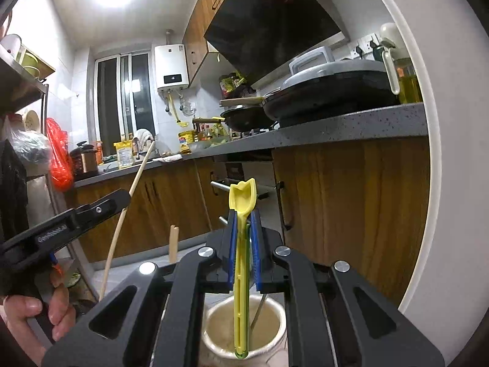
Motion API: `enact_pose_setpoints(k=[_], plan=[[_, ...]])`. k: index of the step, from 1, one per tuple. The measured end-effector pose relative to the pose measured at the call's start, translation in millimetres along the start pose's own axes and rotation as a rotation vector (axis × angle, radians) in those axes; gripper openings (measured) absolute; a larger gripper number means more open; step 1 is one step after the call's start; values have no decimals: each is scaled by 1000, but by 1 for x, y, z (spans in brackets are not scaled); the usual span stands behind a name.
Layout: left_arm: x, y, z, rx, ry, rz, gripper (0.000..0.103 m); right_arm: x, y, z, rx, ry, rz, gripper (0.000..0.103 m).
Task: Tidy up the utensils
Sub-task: 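Lower the chopstick into the tall cup while the right tool lowers the yellow spoon into the small cup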
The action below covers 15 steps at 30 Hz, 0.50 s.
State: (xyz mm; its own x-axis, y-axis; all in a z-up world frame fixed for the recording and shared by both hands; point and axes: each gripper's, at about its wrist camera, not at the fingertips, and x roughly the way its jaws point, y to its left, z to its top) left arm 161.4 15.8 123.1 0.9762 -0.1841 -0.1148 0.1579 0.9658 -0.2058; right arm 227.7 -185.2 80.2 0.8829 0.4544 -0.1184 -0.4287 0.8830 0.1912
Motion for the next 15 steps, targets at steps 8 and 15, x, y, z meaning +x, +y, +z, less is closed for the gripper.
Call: enact_pose_setpoints(k=[8, 15], plan=[[20, 6, -21, 39, 39, 46, 5, 25, -6, -13, -18, 53, -53, 9], [-9, 14, -40, 36, 46, 13, 5, 14, -11, -28, -18, 104, -53, 9]])
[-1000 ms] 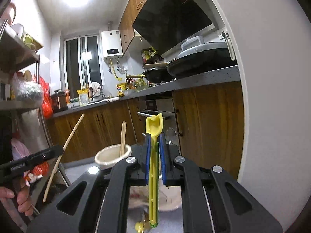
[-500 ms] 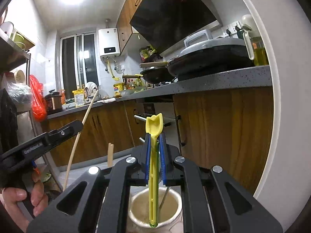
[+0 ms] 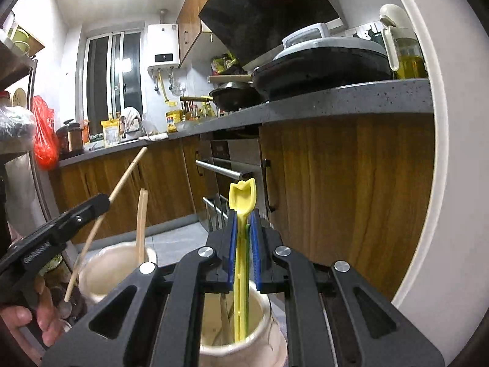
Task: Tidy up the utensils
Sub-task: 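Lower the chopstick into the tall cup while the right tool lowers the yellow spoon into the small cup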
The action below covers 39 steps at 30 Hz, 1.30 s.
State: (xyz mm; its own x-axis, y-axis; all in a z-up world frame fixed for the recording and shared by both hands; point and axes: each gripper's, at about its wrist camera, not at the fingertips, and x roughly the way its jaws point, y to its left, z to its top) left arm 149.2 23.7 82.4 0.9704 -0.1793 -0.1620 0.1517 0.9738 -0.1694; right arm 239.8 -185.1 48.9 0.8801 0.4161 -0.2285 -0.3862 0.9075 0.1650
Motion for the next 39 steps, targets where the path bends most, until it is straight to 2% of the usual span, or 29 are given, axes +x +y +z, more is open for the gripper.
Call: enact_pose_setpoints(k=[4, 9, 13, 17, 21, 25, 32, 37, 39], plan=[[-10, 8, 1, -64, -23, -27, 5, -5, -7, -2, 49, 8, 5, 9], [3, 4, 22, -97, -46, -50, 5, -2, -7, 3, 71, -1, 19, 9], [20, -3, 28, -75, -42, -44, 5, -3, -1, 5, 51, -19, 26, 9], [33, -14, 26, -8, -61, 5, 5, 1, 0, 6, 41, -21, 24, 9], [40, -15, 20, 13, -62, 17, 5, 8, 0, 6, 39, -13, 25, 9], [35, -9, 12, 3, -38, 8, 5, 11, -1, 4, 38, 7, 27, 9], [1, -9, -2, 36, -7, -21, 5, 8, 1, 2, 18, 48, 35, 9], [-6, -11, -12, 56, 94, -29, 5, 8, 4, -2, 4, 93, 27, 9], [-6, -10, -15, 55, 109, -28, 5, 9, 5, -3, 0, 109, 25, 9]])
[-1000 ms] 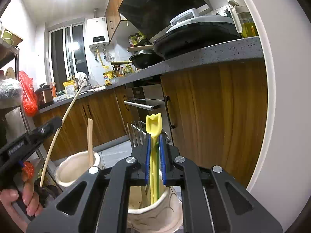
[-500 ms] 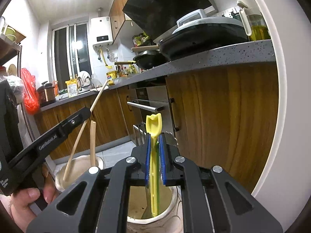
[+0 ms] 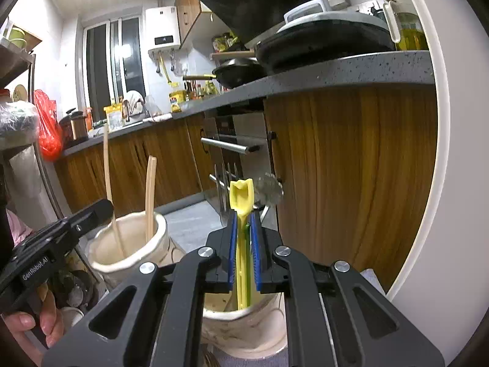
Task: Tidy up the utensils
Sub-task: 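Lower the chopstick into the tall cup while the right tool lowers the yellow spoon into the small cup, then open both tools and move them back over the remaining utensils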
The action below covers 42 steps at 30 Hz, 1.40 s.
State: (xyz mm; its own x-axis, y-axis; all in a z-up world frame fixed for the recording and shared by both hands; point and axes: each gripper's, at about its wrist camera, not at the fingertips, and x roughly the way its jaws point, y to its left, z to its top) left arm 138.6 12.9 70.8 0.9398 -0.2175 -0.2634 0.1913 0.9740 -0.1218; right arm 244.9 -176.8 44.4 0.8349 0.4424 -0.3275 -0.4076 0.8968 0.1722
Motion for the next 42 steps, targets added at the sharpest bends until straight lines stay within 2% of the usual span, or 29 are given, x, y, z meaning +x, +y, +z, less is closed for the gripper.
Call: enact_pose_setpoints(k=[7, 10, 11, 12, 13, 16, 18, 20, 22, 24, 25, 30, 35, 42], plan=[[-1, 0, -1, 10, 18, 11, 5, 6, 0, -3, 7, 56, -15, 9], [-4, 0, 1, 13, 18, 19, 15, 2, -3, -2, 19, 54, -25, 10], [-6, 0, 1, 13, 17, 20, 16, 0, -3, -2, 24, 52, -24, 16], [-8, -1, 2, 13, 16, 24, 17, -4, -4, -1, 31, 48, -24, 27], [-10, -1, 2, 13, 18, 28, 18, -6, -6, 0, 38, 43, -23, 32], [-19, -1, 2, 9, 33, 36, 29, -22, -9, 2, 60, 31, -24, 36], [-28, -2, 0, 4, 49, 53, 56, -33, -11, 1, 78, 25, -22, 50], [-37, -3, -2, 2, 52, 68, 73, -45, -13, -2, 87, 31, -18, 62], [-51, -5, -6, 4, 47, 81, 80, -56, -12, -7, 88, 40, -21, 74], [-62, -8, -11, 2, 57, 83, 89, -70, -10, -14, 79, 43, -29, 94], [-68, -9, -15, -3, 66, 84, 92, -78, -9, -19, 73, 42, -35, 98], [-87, -17, -39, -13, 127, 90, 96, -100, -4, -39, 48, 72, -58, 98], [-97, -24, -61, -17, 194, 98, 96, -113, -8, -53, 66, 98, -51, 98], [-101, -26, -83, -28, 245, 105, 96, -117, -19, -72, 76, 117, -82, 98]])
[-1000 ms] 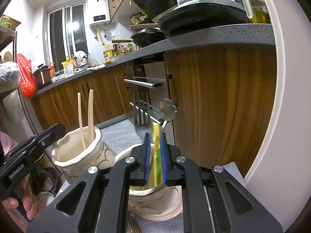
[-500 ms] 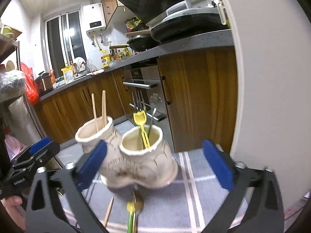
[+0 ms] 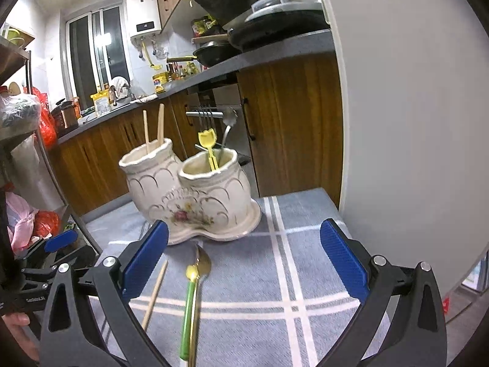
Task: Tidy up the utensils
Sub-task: 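Open both tools and move them back over the remaining utensils, then grasp the last wooden chopstick with the left tool while the right tool grasps the gold fork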
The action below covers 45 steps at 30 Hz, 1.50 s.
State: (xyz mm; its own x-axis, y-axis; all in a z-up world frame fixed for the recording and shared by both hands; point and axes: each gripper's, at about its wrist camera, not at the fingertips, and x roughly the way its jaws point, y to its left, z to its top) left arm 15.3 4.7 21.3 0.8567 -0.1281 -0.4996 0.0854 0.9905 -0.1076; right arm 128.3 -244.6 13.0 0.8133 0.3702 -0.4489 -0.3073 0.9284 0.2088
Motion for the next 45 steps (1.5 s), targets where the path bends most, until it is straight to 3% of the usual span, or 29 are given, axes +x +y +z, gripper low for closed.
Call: enact_pose_setpoints(k=[10, 22, 30, 39, 43, 45], plan=[[21, -2, -20, 11, 127, -8, 96, 10, -4, -11, -1, 58, 25, 98], [43, -28, -35, 101, 285, -40, 93, 24, 2, -17, -29, 118, 25, 98], [54, -39, -44, 109, 349, -84, 64, 25, 11, -20, -63, 142, 44, 98], [54, -35, -45, 141, 338, -53, 47, 14, 17, -23, -84, 182, 113, 95], [54, -33, -45, 164, 334, -39, 41, 12, 24, -30, -143, 181, 79, 93], [53, -33, -44, 167, 335, -38, 39, 16, 27, -32, -151, 190, 69, 87]])
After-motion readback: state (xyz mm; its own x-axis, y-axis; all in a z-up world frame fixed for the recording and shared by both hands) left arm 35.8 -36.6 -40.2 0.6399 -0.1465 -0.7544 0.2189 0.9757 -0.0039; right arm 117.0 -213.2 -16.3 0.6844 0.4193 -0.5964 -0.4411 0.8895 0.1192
